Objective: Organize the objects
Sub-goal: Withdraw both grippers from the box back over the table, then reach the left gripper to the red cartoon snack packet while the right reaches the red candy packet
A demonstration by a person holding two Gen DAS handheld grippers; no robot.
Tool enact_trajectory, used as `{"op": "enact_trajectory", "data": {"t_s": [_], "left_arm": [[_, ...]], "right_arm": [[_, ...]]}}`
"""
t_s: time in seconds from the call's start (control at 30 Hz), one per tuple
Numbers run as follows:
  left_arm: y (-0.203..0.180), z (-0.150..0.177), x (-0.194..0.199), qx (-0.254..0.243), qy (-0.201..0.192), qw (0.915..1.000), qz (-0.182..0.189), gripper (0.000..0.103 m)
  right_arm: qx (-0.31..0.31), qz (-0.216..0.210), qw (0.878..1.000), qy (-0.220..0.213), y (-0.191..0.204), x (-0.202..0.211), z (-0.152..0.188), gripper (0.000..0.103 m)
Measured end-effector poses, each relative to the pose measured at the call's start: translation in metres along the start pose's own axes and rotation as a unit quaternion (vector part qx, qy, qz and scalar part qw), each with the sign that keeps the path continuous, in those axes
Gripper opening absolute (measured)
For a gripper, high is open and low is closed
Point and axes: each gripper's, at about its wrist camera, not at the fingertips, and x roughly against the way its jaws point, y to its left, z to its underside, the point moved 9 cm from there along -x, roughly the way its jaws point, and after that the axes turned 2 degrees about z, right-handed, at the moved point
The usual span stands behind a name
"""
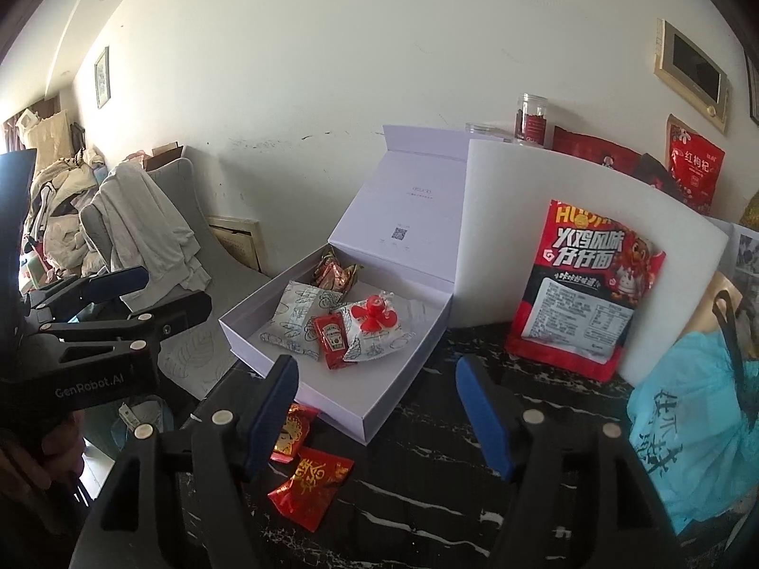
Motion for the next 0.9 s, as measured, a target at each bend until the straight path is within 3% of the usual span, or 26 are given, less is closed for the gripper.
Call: {"op": "enact_trajectory", "data": {"t_s": [0.9], "left_arm": [[-0.013,0.075,-0.045,-0.027,0.074,0.9969,0.010,0.084]], "right_arm": [[-0.027,-0.022,0.996,0.079,0.005,-0.038,0.096,0.070]]}}
